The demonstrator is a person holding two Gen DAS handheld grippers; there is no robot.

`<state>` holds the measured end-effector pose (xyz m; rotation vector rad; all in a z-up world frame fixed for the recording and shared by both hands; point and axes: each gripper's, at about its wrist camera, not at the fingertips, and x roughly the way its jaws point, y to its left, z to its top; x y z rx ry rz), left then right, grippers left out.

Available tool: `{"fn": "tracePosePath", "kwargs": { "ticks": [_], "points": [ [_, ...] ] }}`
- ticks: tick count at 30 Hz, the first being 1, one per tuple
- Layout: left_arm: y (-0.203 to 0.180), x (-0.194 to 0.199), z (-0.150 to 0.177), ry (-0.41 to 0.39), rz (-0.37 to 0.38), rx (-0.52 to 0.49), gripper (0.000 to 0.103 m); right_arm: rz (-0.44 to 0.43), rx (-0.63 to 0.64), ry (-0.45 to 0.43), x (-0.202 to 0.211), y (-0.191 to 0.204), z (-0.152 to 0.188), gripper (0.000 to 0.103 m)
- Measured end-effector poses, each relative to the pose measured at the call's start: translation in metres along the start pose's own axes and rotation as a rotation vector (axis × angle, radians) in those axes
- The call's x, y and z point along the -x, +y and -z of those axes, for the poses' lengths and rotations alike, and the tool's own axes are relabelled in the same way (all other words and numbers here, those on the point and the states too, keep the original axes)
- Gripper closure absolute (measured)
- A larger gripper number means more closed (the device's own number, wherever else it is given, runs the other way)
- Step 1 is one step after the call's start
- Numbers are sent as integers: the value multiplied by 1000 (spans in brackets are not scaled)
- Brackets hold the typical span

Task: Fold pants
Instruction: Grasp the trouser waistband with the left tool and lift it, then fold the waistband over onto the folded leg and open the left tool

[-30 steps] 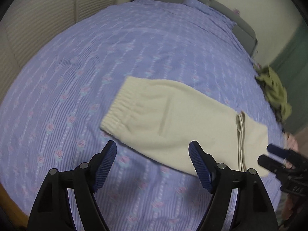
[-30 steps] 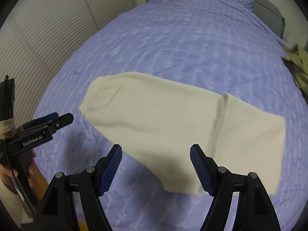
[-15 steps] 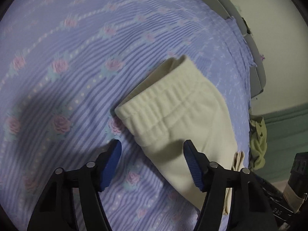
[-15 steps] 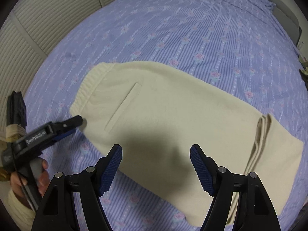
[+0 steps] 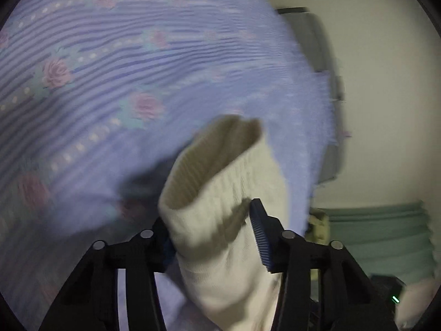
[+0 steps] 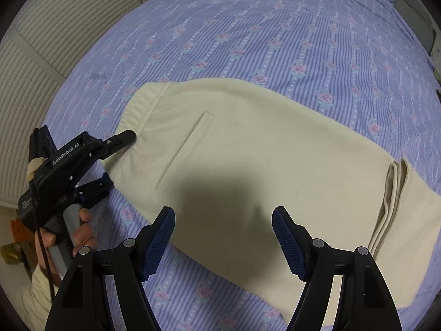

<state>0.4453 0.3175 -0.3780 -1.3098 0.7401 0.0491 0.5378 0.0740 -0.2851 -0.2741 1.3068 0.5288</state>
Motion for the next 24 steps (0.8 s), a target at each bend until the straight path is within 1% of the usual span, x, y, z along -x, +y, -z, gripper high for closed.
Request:
{"fn": "tracePosePath", "kwargs": {
  "ticks": [1, 2, 4, 5, 7, 9, 10, 11, 13, 15, 17, 18, 20, 22, 24],
  "points": [
    [-3, 2, 2, -2, 25, -23, 58, -3, 2, -3, 2, -1, 2, 29],
    [-6, 0, 2, 5, 10, -38, 58, -4, 2, -4, 2, -2, 3, 29],
    [-4, -11, -6, 14, -74, -28, 56, -1, -8, -2, 2, -6, 4, 29],
    [-2, -17, -10, 19, -102, -17, 52, 2, -15, -2, 2, -7, 3, 29],
    [3, -34, -13, 48, -144, 3, 50, 11, -40, 2, -2, -9, 1, 28],
    [1, -39, -14, 54, -186, -10, 55, 11, -57, 3, -2, -12, 1, 29],
    [-6, -38, -13, 54, -201, -32, 66, 14, -58, 1, -1, -13, 1, 29],
    [-17, -33, -10, 52, -215, -78, 75, 17, -57, -6, 2, -14, 2, 29],
    [-49, -23, -4, 32, -230, -210, 79, 15, -67, -25, 9, -21, 4, 29],
    [-86, -11, 8, 13, -257, -341, 79, 0, -93, -41, 17, -31, 5, 29],
    [-119, -6, 16, -4, -295, -430, 80, -16, -129, -70, 33, -47, 9, 29],
    [-143, -4, 25, -18, -333, -498, 80, -17, -139, -86, 42, -54, 12, 29],
    [-171, 1, 41, -46, -367, -582, 80, -9, -162, -131, 63, -72, 17, 29],
    [-205, 4, 64, -82, -385, -689, 80, -1, -183, -171, 86, -90, 23, 29],
    [-239, 5, 95, -110, -398, -796, 80, 13, -201, -210, 108, -109, 31, 29]
  ]
}}
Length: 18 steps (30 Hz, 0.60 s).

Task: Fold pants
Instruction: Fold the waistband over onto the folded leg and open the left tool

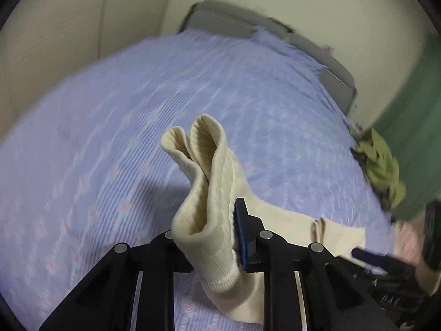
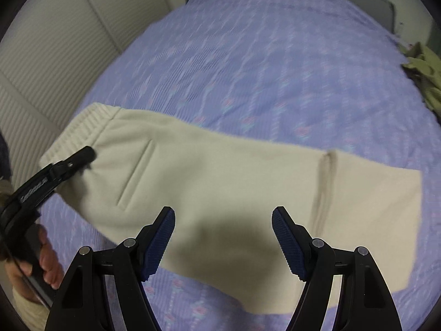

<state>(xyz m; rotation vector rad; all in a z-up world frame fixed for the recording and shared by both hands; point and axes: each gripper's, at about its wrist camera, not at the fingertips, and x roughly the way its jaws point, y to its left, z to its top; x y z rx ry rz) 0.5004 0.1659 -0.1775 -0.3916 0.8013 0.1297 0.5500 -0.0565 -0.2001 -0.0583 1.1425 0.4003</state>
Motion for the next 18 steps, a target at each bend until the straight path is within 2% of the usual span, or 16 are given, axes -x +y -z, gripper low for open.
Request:
{"fn": "tracePosePath", "kwargs": {
  "ticks": [5, 6, 10, 18],
  "points": [
    [-95, 23, 0, -54, -29, -197, 80, 65, 16, -64, 48, -55, 5, 29],
    [-118, 24, 2, -56, -12, -234, 80, 76, 15, -79, 59, -70, 8, 29],
    [-181, 17, 7, -39, 29, -305, 81, 116, -28, -115, 86, -120, 17, 29],
    [-298, 3, 41, 5, 74, -401, 81, 115, -153, -132, 116, -222, 47, 29]
  ]
}}
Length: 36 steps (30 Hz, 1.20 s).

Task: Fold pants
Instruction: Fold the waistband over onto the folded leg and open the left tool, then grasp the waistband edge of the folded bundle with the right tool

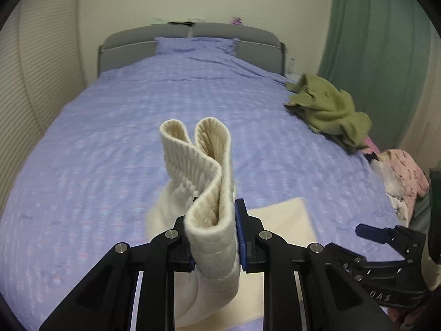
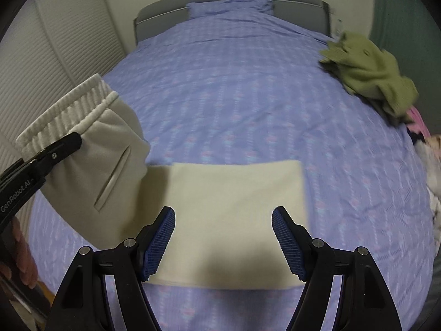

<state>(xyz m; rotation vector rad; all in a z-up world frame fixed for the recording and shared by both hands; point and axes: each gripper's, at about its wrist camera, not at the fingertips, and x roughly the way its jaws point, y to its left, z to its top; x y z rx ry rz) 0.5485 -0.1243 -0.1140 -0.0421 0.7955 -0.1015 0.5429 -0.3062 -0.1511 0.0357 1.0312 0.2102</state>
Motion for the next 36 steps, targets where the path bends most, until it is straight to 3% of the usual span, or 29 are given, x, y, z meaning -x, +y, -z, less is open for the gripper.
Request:
{"fn": "tracePosePath", "kwargs": {
  "ticks": [9, 18, 21, 23, 26, 30, 36],
  "points": [
    [-122, -71, 19, 120, 27, -106, 81, 44, -94, 72, -10, -105, 25, 29],
    [-177, -143, 52, 296, 69, -138, 76, 84, -168, 156, -36, -168, 51, 29],
    [-177, -143, 56, 337, 99, -104, 65, 94, -191, 184, -40, -179, 57, 29],
    [-177, -130, 54, 321, 122, -104, 43, 99, -205, 181, -36, -184, 60, 29],
    [-170, -91, 49, 234, 135, -123, 22, 85, -214, 150, -26, -182, 58, 29],
    [-141, -63, 49, 168, 74, -150, 21, 26, -178, 95, -18, -167, 48, 29],
    [-68, -75, 61, 229, -72, -62, 21, -108, -120, 68, -54, -143, 23, 30]
  ]
}}
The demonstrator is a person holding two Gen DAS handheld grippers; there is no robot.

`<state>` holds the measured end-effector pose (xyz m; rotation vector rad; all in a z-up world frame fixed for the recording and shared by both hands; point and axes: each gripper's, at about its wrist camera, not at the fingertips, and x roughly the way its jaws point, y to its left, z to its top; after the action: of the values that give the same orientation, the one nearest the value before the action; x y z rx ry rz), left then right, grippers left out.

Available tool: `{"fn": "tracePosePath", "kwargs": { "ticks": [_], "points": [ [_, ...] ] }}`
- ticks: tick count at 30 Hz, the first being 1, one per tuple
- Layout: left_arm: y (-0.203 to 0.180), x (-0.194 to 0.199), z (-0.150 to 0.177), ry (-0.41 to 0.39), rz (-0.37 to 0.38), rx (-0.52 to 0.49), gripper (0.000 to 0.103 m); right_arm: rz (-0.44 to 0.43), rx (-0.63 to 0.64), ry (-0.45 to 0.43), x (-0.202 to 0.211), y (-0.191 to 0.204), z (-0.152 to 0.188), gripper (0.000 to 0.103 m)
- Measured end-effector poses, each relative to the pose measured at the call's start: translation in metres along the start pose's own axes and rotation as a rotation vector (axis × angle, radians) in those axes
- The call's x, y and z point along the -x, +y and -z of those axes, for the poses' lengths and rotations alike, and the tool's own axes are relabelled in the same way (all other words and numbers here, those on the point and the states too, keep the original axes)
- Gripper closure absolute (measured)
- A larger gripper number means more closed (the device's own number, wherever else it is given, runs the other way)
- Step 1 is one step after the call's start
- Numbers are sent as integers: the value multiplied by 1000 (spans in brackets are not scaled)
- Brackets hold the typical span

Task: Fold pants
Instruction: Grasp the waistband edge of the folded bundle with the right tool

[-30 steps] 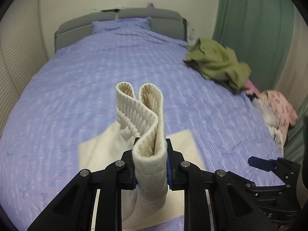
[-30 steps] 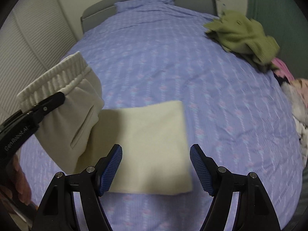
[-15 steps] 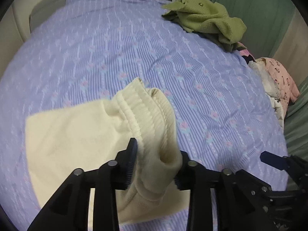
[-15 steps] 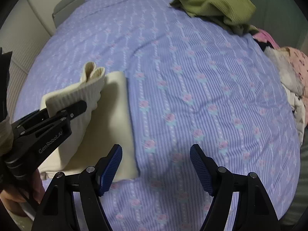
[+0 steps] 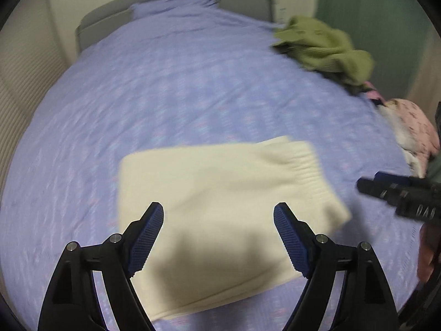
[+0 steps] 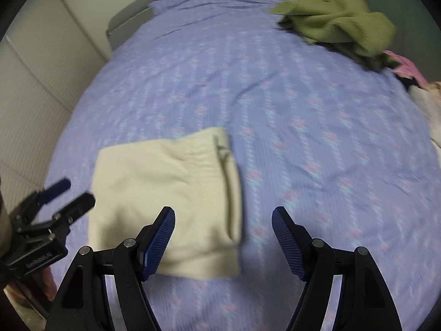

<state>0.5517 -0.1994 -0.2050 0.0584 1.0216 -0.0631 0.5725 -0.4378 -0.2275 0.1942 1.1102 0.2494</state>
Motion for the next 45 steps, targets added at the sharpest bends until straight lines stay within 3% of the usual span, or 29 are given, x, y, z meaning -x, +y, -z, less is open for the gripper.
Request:
{"fn": "tracePosePath", "kwargs": {
  "ticks": [2, 4, 6, 9, 11, 13, 15, 16, 19, 24, 29, 34, 39, 42, 44, 45],
  "points": [
    [19, -11, 3, 28, -48, 27, 21, -20, 33, 2, -19, 7, -11, 31],
    [27, -21, 5, 54, -93, 38, 21, -26, 47, 29, -41, 10, -22, 43],
    [34, -29, 7, 79, -121, 52, 21, -28, 37, 66, -61, 9, -28, 48],
    [38, -37, 9, 110, -118, 63, 21, 4, 25, 117, -89, 7, -32, 49],
    [36, -37, 10, 113, -111, 59, 21, 16, 9, 138, -98, 4, -33, 56],
    [34, -39, 12, 112, -103, 53, 21, 6, -4, 167, -103, 3, -31, 70],
    [32, -40, 13, 116, -90, 54, 21, 3, 5, 156, -97, 5, -30, 77],
    [32, -40, 12, 117, -88, 56, 21, 16, 20, 140, -91, 8, -30, 87],
    [34, -41, 12, 128, -77, 71, 21, -35, 13, 97, -68, 9, -31, 95],
    [31, -43, 13, 141, -65, 79, 21, -201, -33, 107, -60, 4, -33, 96],
    [29, -39, 11, 132, -76, 57, 21, -282, -114, 212, -92, -7, -29, 94],
    [33, -37, 12, 130, -99, 62, 21, -214, -114, 216, -104, -5, -28, 95],
    [44, -38, 17, 140, -132, 90, 21, -159, -124, 90, -64, -8, -23, 97],
    [45, -41, 20, 152, -143, 85, 21, -109, -150, 142, -78, -18, -12, 96],
    [44, -42, 22, 152, -155, 76, 21, -81, -119, 154, -85, -15, -9, 88],
    [45, -42, 23, 153, -164, 72, 21, -48, -96, 153, -85, -12, -9, 74]
  ]
}}
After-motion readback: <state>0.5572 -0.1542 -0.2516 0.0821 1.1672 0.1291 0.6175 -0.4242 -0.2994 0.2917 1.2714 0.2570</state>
